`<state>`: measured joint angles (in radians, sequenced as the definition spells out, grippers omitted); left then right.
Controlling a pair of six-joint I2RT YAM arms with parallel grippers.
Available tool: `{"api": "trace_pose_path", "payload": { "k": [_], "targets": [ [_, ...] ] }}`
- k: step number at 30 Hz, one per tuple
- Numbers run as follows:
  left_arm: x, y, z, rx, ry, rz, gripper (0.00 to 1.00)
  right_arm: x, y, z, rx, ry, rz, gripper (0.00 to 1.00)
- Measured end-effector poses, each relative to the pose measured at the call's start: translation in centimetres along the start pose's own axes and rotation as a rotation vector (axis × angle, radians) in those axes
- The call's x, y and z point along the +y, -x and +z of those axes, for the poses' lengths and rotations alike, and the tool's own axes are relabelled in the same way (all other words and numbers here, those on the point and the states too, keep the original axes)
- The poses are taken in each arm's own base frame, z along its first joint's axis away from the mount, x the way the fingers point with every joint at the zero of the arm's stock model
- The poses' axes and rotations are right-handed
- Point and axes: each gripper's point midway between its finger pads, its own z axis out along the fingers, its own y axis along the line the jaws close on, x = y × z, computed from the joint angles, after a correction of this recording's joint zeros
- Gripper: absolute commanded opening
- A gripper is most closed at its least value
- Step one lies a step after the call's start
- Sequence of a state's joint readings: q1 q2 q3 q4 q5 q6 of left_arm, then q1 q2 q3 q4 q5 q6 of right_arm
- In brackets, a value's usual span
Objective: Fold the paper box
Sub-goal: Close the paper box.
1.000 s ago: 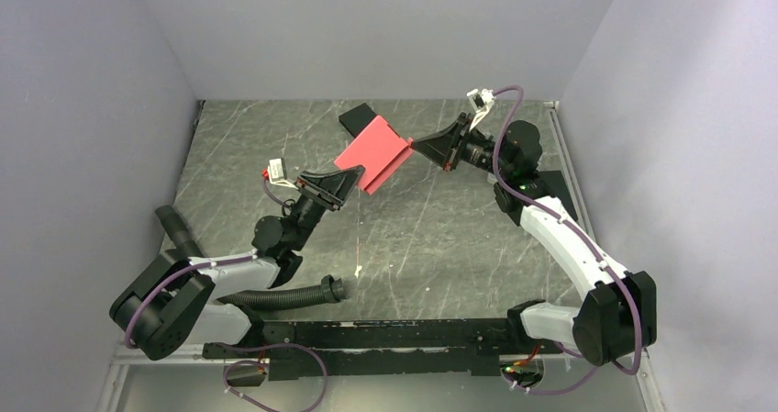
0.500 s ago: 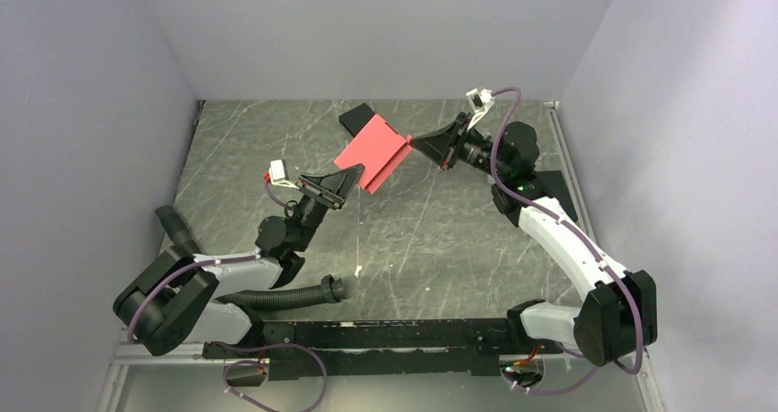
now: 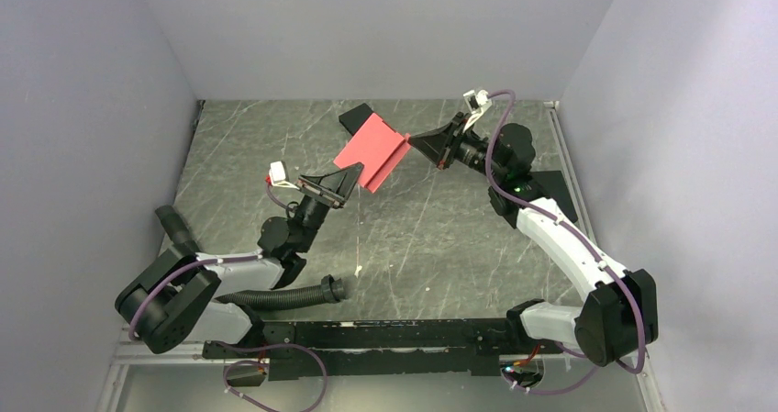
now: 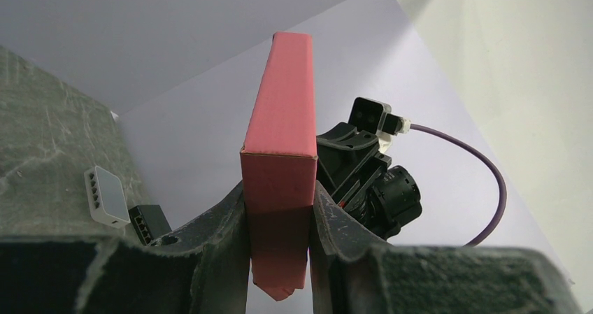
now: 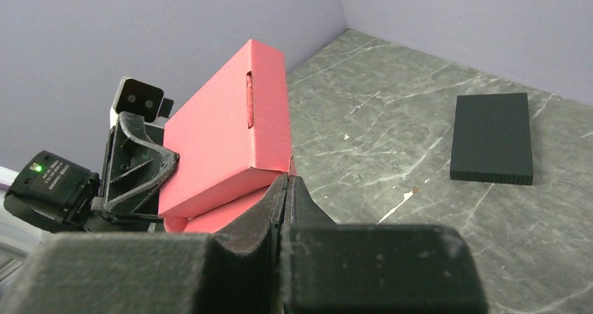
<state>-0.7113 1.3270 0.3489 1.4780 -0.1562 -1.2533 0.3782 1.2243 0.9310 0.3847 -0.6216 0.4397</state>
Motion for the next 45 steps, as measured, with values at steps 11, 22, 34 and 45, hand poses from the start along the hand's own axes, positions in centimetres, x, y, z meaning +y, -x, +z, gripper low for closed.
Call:
{"api": "trace_pose_path", "payload": {
  "k": [11, 22, 34, 45],
  "targets": [
    [0.4, 0.0, 0.1, -0.018, 0.02, -0.025, 0.0, -0.3, -0.2, 0.3, -0.005, -0.024, -0.008, 0.0],
    [0.8, -0.2, 0.1, -0.031, 0.037, -0.034, 0.0, -0.6, -0.3, 0.5, -0.006, -0.037, -0.016, 0.0],
    [0.9, -0.1, 0.0, -0.038, 0.042, -0.035, 0.0, -0.7, -0.5, 0.6, -0.003, -0.042, -0.025, 0.0],
    [1.2, -0.3, -0.2, -0.032, 0.05, -0.032, 0.0, -0.5, -1.1, 0.3, 0.033, -0.016, -0.019, 0.25]
  ]
}}
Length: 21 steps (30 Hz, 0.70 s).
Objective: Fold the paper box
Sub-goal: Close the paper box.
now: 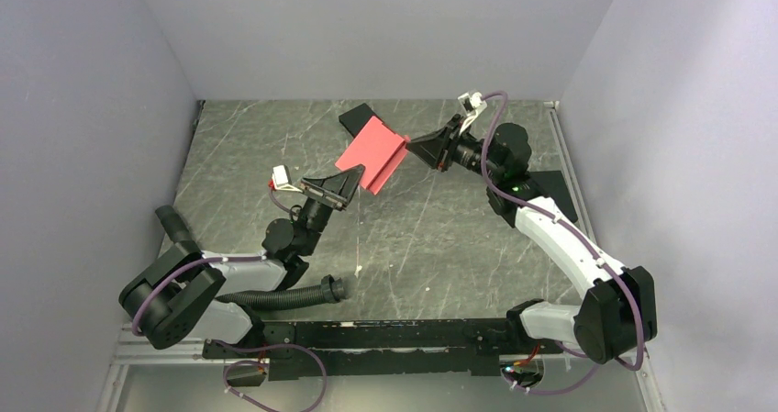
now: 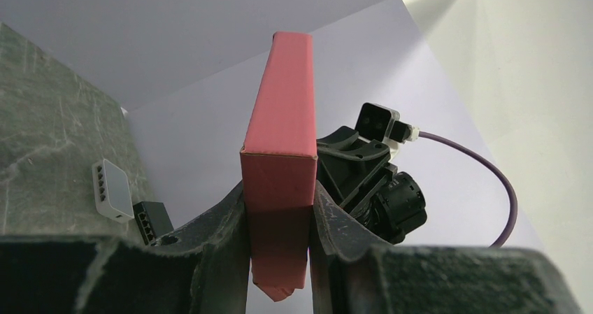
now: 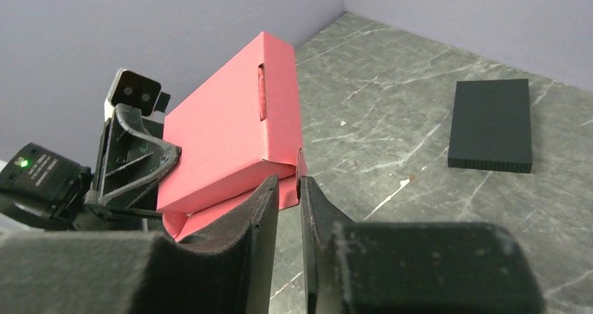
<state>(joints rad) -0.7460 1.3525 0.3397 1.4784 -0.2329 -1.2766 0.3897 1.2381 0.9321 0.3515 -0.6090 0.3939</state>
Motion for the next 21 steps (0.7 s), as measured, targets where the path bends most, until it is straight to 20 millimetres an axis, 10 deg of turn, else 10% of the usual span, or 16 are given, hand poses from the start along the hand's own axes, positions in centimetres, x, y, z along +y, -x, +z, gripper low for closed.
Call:
{"api": "trace_pose_path", "payload": {
  "k": [12, 21],
  "targets": [
    [-0.4, 0.1, -0.3, -0.001, -0.009, -0.003, 0.0, 0.8, 1.1, -1.5, 0.041, 0.089, -0.055, 0.66],
    [-1.1, 0.4, -0.8, -0.001, -0.019, -0.016, 0.0, 1.8, 1.4, -4.0, 0.166, 0.264, -0.658, 0.88]
  ]
}}
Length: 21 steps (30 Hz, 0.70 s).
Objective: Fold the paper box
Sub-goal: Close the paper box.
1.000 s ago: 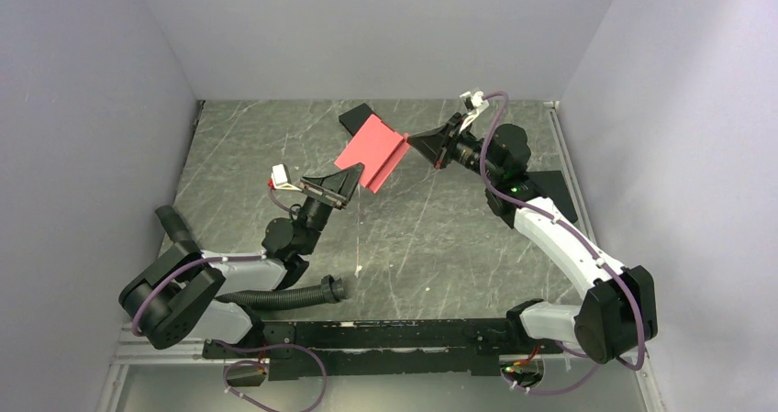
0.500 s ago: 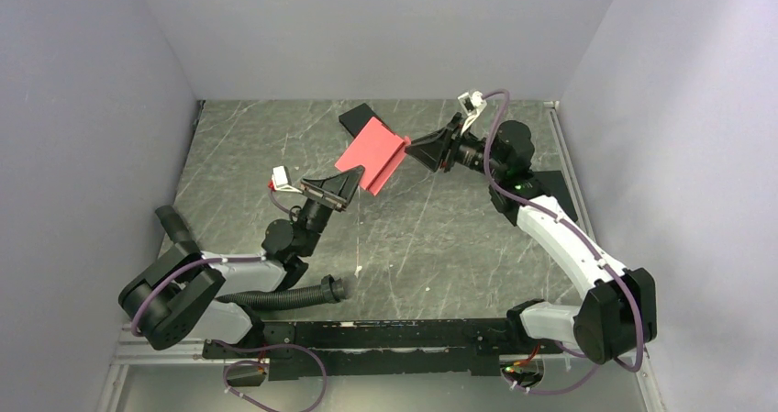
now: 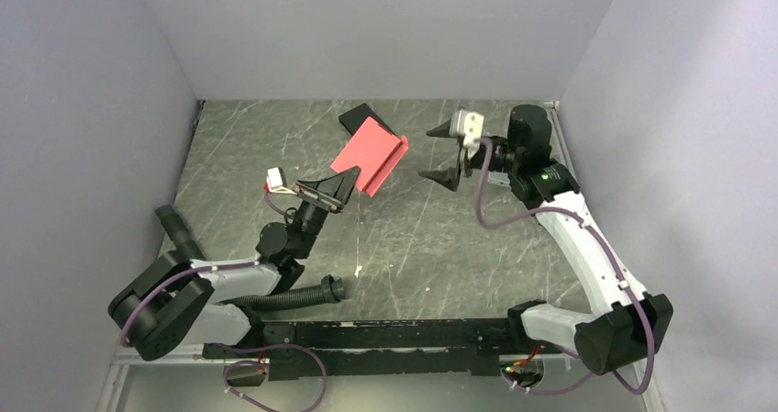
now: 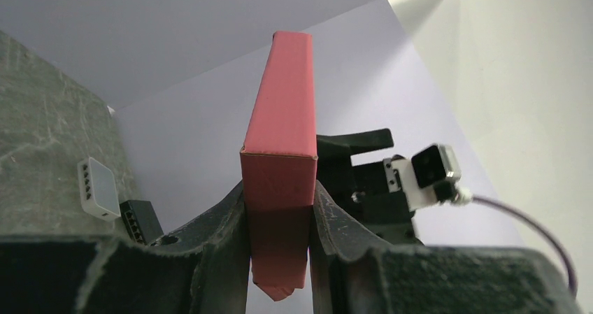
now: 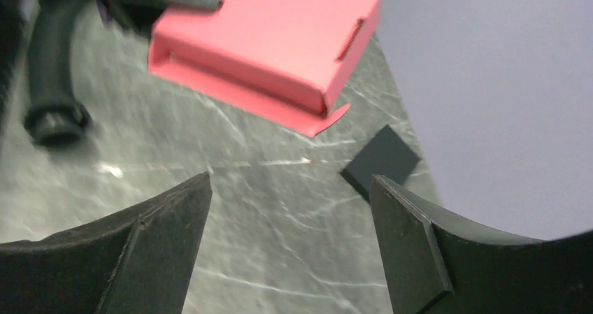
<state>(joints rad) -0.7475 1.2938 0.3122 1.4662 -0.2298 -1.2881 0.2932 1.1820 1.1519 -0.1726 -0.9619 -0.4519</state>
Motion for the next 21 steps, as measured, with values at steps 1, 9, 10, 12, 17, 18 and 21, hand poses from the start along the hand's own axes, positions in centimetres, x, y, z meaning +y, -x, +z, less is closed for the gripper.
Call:
{"api": "trace_pose_path", "payload": {
  "k": [1, 9, 10, 12, 17, 18, 21],
  "targets": [
    [-0.2, 0.0, 0.0, 0.001, -0.002, -0.003, 0.0, 0.3, -0.4, -0.2, 0.018, 0.025, -0.076, 0.88],
    [-2.5, 0.3, -0.6, 0.028, -0.017, -0.031, 0.0, 1.1, -5.6, 0.4, 0.119, 0.171, -0.34, 0.8],
    [-2.5, 0.3, -0.7, 0.033, -0.009, -0.037, 0.0, 0.9, -5.8, 0.6, 0.119, 0.176, -0.348, 0.78],
    [-2.4, 0.1, -0.8, 0.044, 0.006, -0.041, 0.0, 0.4, -5.4, 0.8, 0.112, 0.177, -0.365, 0.74],
    [-1.1, -0.5, -1.0, 0.069, 0.065, -0.058, 0.0, -0.3, -3.0, 1.1, 0.067, 0.172, -0.396, 0.73],
    [-0.8, -0.6, -1.1, 0.072, 0.078, -0.069, 0.0, -0.3, -2.6, 1.2, 0.059, 0.173, -0.404, 0.73],
    [-0.1, -0.8, -1.1, 0.079, 0.112, -0.098, 0.0, -0.1, -2.2, 1.4, 0.052, 0.177, -0.404, 0.73]
  ]
}}
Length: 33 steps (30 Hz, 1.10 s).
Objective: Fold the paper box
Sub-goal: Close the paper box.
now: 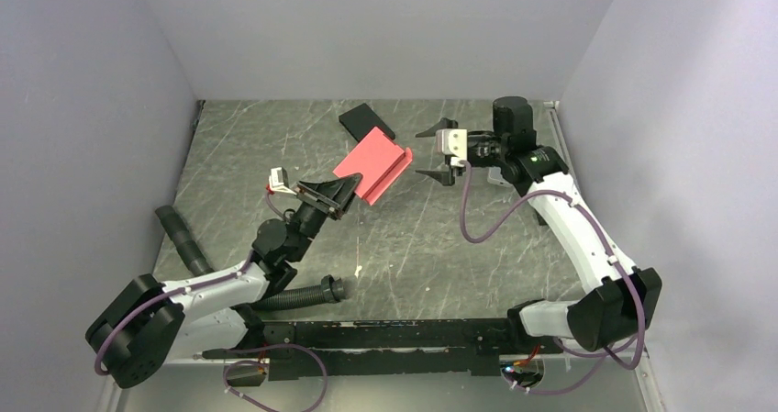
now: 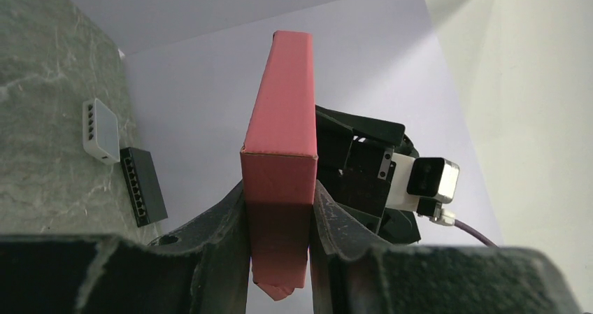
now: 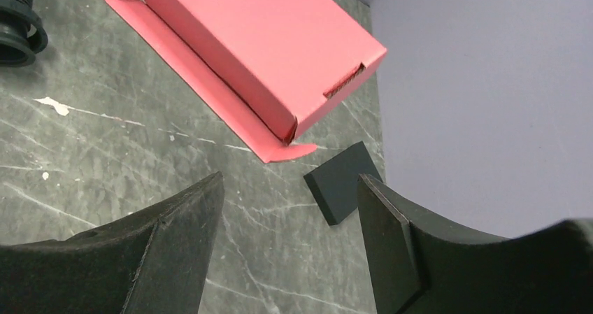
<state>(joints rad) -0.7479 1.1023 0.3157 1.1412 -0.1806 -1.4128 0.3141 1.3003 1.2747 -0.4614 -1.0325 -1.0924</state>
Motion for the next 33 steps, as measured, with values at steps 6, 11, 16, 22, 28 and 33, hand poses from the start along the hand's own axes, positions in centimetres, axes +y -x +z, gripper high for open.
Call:
{"api": "trace_pose_path", "payload": {
  "k": [6, 11, 16, 22, 28, 33],
  "targets": [
    [0.4, -0.2, 0.3, 0.004, 0.03, -0.044, 0.0, 1.0, -0.6, 0.3, -0.004, -0.008, 0.046, 0.69],
    [0.4, -0.3, 0.8, 0.004, 0.029, -0.06, 0.0, 1.2, -0.7, 0.5, -0.015, -0.026, 0.104, 0.62],
    [1.0, -0.4, 0.9, 0.006, 0.039, -0.068, 0.0, 1.0, 0.0, 0.4, -0.037, -0.048, 0.125, 0.57],
    [0.9, -0.4, 1.0, 0.004, 0.031, -0.07, 0.0, 0.7, 0.5, 0.7, -0.051, -0.055, 0.119, 0.56],
    [0.9, -0.4, 1.0, 0.004, 0.031, -0.07, 0.0, 0.9, 0.0, 0.9, -0.039, -0.061, 0.127, 0.61],
    [0.7, -0.3, 1.0, 0.003, 0.023, -0.073, 0.0, 0.9, -0.1, 0.9, -0.033, -0.065, 0.131, 0.65]
  ]
}}
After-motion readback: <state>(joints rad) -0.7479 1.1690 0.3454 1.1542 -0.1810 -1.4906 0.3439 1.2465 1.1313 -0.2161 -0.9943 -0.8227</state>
